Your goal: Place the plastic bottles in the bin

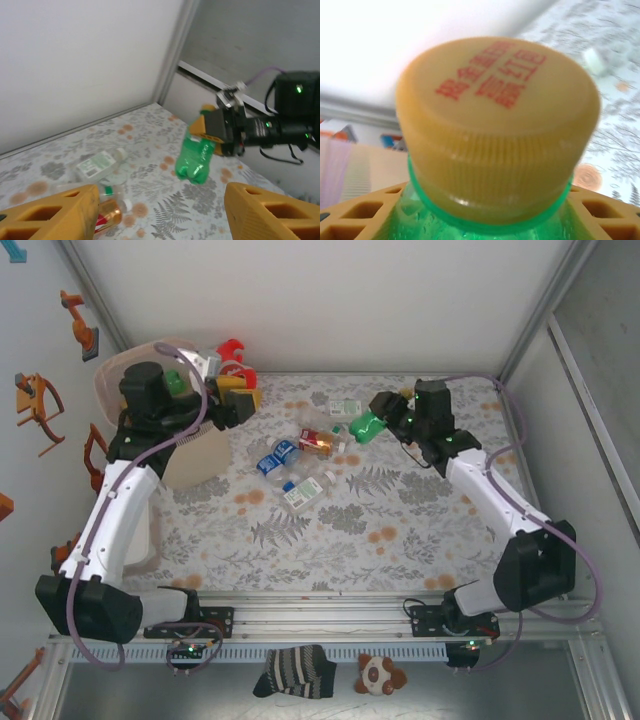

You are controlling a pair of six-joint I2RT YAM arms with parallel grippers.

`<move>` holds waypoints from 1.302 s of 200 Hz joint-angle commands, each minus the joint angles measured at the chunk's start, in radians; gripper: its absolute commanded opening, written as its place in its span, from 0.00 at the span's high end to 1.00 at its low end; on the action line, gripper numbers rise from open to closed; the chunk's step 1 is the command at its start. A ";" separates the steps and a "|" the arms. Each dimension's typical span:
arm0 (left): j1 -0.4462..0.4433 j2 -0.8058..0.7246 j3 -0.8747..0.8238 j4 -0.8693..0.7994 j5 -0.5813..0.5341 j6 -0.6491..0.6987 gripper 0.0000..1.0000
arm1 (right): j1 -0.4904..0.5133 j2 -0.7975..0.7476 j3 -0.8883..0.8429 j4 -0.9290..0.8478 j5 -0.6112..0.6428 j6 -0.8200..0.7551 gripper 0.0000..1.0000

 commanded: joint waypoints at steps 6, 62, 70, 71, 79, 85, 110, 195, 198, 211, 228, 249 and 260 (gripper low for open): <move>-0.059 0.015 0.018 0.017 0.092 0.107 0.31 | -0.007 -0.057 -0.007 0.163 -0.199 -0.194 0.45; -0.161 0.055 0.065 0.004 0.178 0.146 0.24 | 0.000 -0.159 -0.036 0.412 -0.463 -0.319 0.55; -0.171 0.059 0.073 0.003 0.191 0.148 0.23 | 0.001 -0.168 -0.025 0.408 -0.485 -0.334 0.57; -0.173 0.060 0.074 0.003 0.193 0.148 0.23 | 0.001 -0.169 -0.023 0.406 -0.487 -0.335 0.57; -0.184 0.066 0.082 0.004 0.199 0.150 0.23 | 0.004 -0.175 -0.010 0.398 -0.516 -0.352 0.58; -0.191 0.070 0.088 0.003 0.203 0.151 0.22 | 0.006 -0.180 -0.002 0.394 -0.541 -0.363 0.58; -0.228 0.090 0.113 -0.006 0.207 0.159 0.21 | 0.035 -0.205 0.022 0.353 -0.619 -0.463 0.59; -0.360 0.142 0.206 -0.185 0.266 0.294 0.18 | 0.197 -0.250 0.106 0.188 -0.646 -0.727 0.60; -0.362 0.142 0.206 -0.187 0.268 0.297 0.18 | 0.200 -0.251 0.109 0.188 -0.645 -0.727 0.60; -0.373 0.144 0.207 -0.196 0.271 0.306 0.18 | 0.211 -0.250 0.117 0.190 -0.642 -0.728 0.61; -0.387 0.144 0.207 -0.205 0.281 0.318 0.19 | 0.223 -0.245 0.124 0.194 -0.638 -0.729 0.61; -0.405 0.146 0.211 -0.207 0.286 0.324 0.23 | 0.235 -0.236 0.134 0.194 -0.633 -0.729 0.61; -0.412 0.146 0.212 -0.209 0.288 0.328 0.25 | 0.241 -0.232 0.137 0.196 -0.633 -0.729 0.61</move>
